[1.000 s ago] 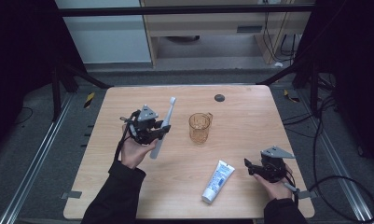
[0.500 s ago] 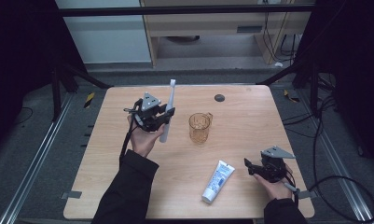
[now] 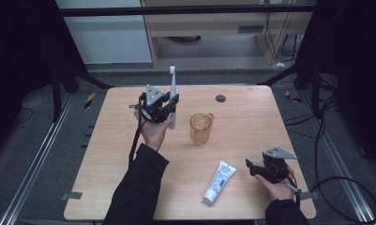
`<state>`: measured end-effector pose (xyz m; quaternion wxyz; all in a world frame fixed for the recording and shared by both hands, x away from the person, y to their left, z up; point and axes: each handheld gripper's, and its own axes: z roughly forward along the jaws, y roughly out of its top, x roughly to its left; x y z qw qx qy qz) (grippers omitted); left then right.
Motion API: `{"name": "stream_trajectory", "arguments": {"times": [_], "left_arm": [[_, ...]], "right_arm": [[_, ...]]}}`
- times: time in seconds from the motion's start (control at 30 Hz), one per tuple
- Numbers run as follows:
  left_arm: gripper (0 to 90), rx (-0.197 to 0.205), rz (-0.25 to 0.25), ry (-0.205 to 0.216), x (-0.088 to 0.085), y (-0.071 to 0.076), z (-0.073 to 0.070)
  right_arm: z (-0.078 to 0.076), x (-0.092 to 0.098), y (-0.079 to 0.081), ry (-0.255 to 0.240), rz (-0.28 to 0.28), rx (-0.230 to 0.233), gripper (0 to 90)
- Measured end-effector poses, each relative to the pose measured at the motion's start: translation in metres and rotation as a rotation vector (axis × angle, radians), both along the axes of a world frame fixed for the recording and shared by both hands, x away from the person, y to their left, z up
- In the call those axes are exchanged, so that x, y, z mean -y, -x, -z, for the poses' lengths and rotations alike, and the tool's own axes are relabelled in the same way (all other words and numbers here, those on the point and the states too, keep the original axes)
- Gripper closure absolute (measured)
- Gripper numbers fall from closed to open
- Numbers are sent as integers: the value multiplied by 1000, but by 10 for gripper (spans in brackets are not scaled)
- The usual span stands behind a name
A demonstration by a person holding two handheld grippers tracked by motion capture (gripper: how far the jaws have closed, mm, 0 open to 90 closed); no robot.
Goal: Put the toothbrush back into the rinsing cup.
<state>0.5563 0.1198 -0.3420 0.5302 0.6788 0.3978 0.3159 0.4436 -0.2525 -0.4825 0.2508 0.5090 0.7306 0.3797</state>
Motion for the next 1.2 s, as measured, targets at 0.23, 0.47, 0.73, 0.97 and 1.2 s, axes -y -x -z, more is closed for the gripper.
{"name": "stream_trajectory", "arguments": {"times": [0.23, 0.47, 0.73, 0.97, 1.2], "left_arm": [[674, 48, -33, 34, 12, -3, 1], [674, 81, -41, 63, 25, -5, 4], [674, 89, -19, 83, 42, -8, 1], [674, 90, 2, 81, 51, -10, 3], [673, 91, 14, 91, 59, -13, 10]], "right_arm": [[0, 1, 0, -1, 1, 3, 257], [0, 1, -1, -4, -1, 6, 257], [0, 3, 0, -12, 4, 5, 257], [0, 3, 0, -13, 3, 5, 257], [0, 3, -1, -13, 2, 5, 257]]}}
